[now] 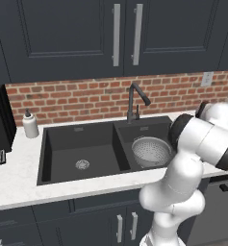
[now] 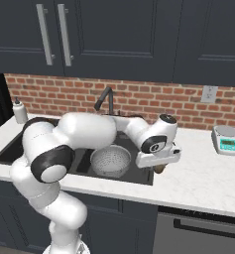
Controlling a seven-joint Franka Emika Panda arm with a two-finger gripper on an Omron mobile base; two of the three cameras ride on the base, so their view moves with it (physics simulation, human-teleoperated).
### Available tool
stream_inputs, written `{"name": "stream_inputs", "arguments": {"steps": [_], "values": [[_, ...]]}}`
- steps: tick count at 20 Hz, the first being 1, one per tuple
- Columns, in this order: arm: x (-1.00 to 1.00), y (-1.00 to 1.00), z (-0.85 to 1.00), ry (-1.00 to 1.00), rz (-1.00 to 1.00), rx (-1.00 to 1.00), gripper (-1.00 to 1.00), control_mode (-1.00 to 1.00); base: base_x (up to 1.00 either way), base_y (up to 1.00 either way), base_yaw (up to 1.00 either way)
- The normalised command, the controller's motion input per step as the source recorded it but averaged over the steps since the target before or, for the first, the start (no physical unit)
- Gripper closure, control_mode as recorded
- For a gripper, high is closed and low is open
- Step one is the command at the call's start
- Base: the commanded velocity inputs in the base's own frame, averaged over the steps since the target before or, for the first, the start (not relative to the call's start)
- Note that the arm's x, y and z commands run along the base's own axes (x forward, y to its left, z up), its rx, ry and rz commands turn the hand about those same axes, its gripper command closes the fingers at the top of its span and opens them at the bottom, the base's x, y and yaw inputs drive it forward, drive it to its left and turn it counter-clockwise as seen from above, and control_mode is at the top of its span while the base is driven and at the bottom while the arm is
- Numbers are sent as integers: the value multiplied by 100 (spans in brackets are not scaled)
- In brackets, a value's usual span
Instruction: Put the colander in the sink, put the kiwi in the colander, and turn on the sink faucet and pour water over the colander.
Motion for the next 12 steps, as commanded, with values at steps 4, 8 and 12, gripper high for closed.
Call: {"name": "stream_inputs", "arguments": {"steps": [4,8,12], "values": [[-1,74,19,0,5,0,100,-100,0,0,0],[9,72,26,0,0,0,100,-100,0,0,0],[30,65,20,0,0,0,100,-100,0,0,0]]}}
